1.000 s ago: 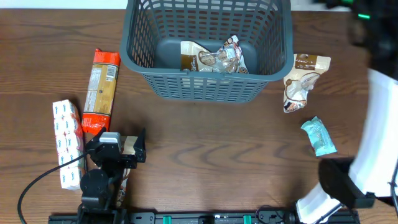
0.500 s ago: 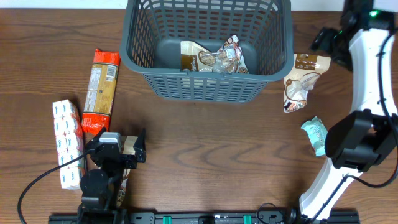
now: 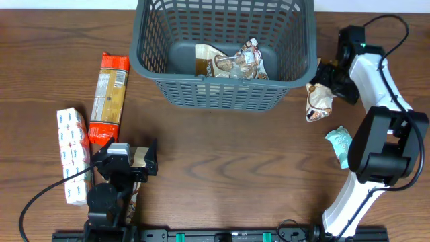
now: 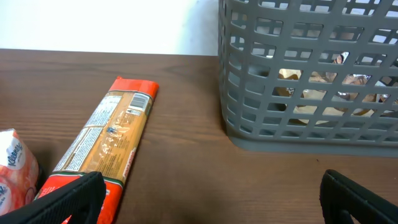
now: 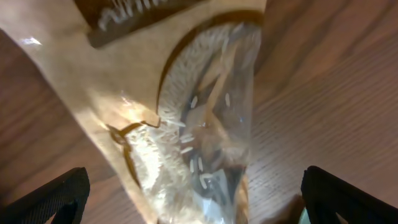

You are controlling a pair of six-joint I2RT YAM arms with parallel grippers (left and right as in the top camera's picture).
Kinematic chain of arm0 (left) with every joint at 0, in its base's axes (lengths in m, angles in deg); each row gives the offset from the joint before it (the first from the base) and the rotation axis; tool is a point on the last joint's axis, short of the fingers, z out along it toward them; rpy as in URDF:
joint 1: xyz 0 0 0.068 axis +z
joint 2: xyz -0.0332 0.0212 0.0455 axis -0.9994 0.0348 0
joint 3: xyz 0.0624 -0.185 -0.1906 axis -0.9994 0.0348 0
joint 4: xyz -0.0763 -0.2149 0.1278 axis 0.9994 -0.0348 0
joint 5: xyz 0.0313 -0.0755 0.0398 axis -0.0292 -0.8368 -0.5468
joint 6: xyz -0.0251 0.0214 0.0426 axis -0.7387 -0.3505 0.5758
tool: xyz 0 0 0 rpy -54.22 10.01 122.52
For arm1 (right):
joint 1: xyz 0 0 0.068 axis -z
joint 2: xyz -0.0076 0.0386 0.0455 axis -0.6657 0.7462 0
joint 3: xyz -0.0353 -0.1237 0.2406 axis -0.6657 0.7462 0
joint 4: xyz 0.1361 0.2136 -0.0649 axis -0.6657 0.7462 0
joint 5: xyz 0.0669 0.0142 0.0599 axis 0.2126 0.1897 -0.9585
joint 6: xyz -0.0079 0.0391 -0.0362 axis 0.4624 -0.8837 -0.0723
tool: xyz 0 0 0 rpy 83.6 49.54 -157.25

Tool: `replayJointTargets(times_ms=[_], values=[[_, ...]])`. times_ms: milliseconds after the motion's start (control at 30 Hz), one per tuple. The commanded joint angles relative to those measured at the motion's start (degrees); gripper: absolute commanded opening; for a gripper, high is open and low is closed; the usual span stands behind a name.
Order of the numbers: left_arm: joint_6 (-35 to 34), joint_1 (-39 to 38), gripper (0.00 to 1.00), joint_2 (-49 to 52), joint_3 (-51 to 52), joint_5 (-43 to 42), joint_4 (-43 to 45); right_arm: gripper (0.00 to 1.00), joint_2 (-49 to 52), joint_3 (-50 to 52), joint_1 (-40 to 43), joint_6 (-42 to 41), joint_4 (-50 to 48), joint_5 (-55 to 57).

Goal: Pack container
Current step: 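Grasp the second brown snack pouch with the right gripper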

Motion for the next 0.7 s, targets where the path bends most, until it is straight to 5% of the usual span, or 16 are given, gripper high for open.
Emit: replayJointTargets(times_ms=[0,267,467,667], values=[[0.11,-0.13,0.99,0.07,1.49,0.44,-0.61,0.96,-1.55,3.89,0.00,1.92,-3.45,-0.02],[0.11,-0.13,0.99,0.07,1.49,0.42,-0.61,0.88,-1.55,11.67,0.00,7.65,-14.84,-1.01],[0.09,-0.13,0.98,0.07,1.49,0.42,-0.61,0.03,-1.55,12.63,0.00,9.49,-17.55,-1.53],[0.09,-0.13,0.99,0.07,1.49,0.42,-0.61,0.01,-1.99,12.39,0.00,9.53,-18.78,-1.53]])
